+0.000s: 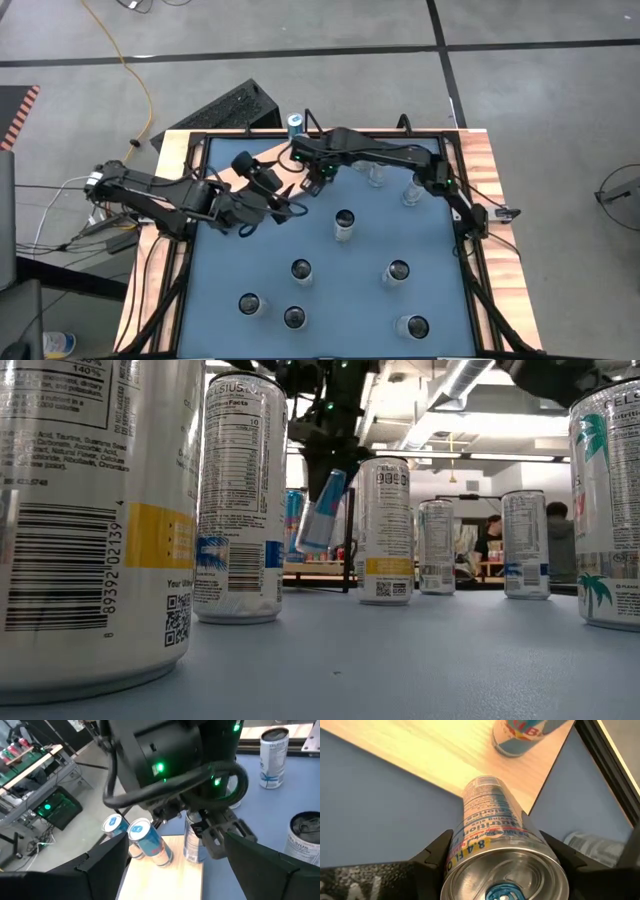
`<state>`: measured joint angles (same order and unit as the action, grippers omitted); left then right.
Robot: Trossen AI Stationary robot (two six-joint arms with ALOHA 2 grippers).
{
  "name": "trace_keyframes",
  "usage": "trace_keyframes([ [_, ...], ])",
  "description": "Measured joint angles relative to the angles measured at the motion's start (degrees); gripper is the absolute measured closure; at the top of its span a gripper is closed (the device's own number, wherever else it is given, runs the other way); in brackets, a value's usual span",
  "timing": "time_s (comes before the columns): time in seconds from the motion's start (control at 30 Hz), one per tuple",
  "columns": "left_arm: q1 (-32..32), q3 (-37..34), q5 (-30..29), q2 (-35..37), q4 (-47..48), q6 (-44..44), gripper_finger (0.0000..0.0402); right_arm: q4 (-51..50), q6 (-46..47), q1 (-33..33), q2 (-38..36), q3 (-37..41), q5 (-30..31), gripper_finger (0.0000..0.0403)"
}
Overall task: Place canned beverage on shelf
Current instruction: Put the blue can aligned with the other blue soda can on the shelf
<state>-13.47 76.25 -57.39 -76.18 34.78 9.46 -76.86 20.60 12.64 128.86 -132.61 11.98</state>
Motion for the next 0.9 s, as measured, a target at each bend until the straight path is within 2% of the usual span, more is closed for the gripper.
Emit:
trace_keyframes([
  [0.23, -0.2, 0.0, 0.2, 3.8, 1.4, 1.7, 0.0088, -2.0, -1.5, 1.6, 1.3, -2.1, -2.9, 0.0186],
  [0.43, -0.6, 0.0, 0.2, 7.2, 2.3, 1.9, 0.0088, -8.2, -2.6, -0.9, -0.6, -2.3, -3.0, 0.0186],
  [0.67, -0.7, 0.0, 0.2, 8.8, 2.8, 2.0, 0.0088, -11.2, 3.7, -2.8, 0.7, -1.9, -2.6, 0.0186],
  [0.9, -0.3, 0.0, -0.1, 8.8, 4.9, 1.2, 0.0088, -8.2, 6.1, -5.9, 0.8, -0.5, -3.8, 0.0186],
])
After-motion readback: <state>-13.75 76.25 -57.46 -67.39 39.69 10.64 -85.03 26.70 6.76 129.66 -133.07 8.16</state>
